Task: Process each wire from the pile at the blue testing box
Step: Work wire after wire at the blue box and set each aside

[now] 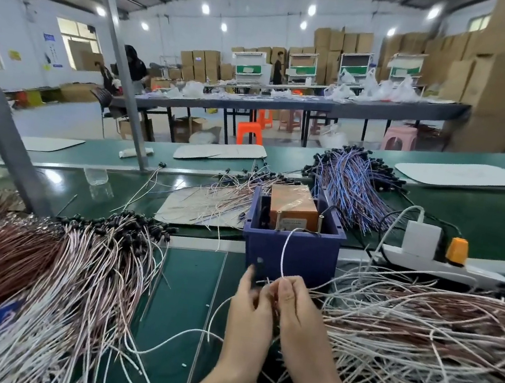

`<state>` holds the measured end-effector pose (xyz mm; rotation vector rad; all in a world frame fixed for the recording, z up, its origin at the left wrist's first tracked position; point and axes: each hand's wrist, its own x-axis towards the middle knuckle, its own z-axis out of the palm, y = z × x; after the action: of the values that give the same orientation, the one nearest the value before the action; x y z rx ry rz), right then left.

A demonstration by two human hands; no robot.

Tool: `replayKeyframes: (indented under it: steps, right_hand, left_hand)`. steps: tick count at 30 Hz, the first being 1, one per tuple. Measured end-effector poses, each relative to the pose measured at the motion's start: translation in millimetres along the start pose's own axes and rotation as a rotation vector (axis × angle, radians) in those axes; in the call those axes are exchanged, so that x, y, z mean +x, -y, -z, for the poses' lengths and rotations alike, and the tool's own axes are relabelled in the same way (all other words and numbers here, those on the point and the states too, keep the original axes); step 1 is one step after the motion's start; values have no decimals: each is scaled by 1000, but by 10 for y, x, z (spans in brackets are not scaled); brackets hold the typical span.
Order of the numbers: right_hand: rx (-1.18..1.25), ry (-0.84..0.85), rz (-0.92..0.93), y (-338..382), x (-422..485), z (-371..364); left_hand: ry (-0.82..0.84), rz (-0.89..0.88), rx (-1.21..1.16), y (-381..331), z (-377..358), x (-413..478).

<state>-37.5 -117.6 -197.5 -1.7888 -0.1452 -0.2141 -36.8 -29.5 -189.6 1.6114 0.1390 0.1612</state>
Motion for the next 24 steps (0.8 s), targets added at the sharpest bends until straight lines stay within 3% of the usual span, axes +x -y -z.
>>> replayKeyframes:
  steps: [9,13,19,24]
  right_hand:
    - [191,277,4,113,53,48]
    - [285,310,-17,109,67,93]
    - [159,370,-118,30,148,172]
    - [226,373,-165,68,155,210]
  left_hand:
    - [-39,-14,-262,30,63,127]
    - [-45,-18,-265,32,99,129]
    - [96,-17,-366,-32,246,220]
    - [89,63,-600,-52,317,295]
